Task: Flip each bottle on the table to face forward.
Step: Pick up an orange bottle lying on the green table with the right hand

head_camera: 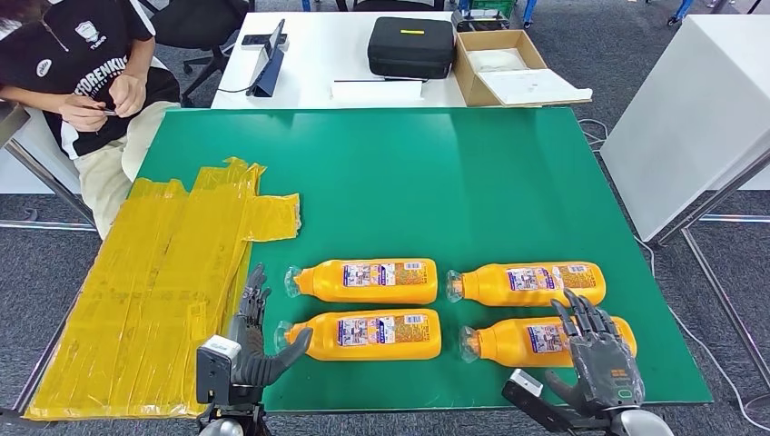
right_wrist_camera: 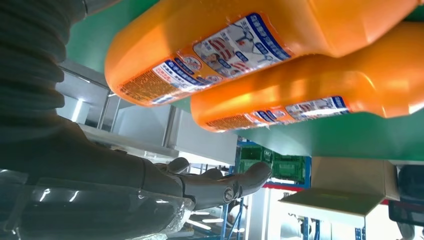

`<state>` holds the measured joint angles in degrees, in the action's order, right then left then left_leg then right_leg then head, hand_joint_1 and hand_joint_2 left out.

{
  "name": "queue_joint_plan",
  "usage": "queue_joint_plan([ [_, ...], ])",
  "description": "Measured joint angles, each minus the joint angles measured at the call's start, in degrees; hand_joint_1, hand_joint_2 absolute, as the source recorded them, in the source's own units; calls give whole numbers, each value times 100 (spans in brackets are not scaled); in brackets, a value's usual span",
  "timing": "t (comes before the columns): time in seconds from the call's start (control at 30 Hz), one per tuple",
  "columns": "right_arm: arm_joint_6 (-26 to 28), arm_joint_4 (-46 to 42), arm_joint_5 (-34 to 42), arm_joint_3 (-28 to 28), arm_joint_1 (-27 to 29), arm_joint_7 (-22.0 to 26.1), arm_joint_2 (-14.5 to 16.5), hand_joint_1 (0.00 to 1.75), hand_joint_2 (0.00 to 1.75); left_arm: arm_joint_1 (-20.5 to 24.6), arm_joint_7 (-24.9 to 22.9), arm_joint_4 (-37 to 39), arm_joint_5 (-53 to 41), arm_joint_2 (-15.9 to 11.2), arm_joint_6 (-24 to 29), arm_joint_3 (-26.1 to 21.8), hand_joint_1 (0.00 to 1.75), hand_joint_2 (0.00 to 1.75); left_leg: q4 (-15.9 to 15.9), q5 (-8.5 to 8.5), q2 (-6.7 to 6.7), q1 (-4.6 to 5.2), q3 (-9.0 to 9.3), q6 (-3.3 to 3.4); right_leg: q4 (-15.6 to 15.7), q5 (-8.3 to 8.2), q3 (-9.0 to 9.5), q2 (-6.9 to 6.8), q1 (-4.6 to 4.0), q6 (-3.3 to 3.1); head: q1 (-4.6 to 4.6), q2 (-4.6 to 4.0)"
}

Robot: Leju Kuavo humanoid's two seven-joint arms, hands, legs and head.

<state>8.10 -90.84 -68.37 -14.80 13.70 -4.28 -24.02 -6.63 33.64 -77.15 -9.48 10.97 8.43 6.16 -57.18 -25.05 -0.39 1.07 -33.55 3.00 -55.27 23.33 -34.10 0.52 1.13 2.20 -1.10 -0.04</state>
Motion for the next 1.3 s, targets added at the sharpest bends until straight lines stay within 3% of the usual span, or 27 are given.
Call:
queue_joint_plan([
  [0.53, -38, 704, 392, 160, -276, 329, -38, 0, 175, 14, -13, 128, -18, 3, -15, -133, 0, 175, 0, 0, 0, 0, 0, 0, 0, 0, 0, 0, 0, 0, 0, 0],
  [1.3, -29, 1223, 254, 51, -390, 234, 305, 0, 175, 20, -70, 207, -138, 83, -152, -203, 0, 175, 0, 0, 4, -1, 7, 0, 0, 0, 4, 1, -1, 0, 1, 1],
])
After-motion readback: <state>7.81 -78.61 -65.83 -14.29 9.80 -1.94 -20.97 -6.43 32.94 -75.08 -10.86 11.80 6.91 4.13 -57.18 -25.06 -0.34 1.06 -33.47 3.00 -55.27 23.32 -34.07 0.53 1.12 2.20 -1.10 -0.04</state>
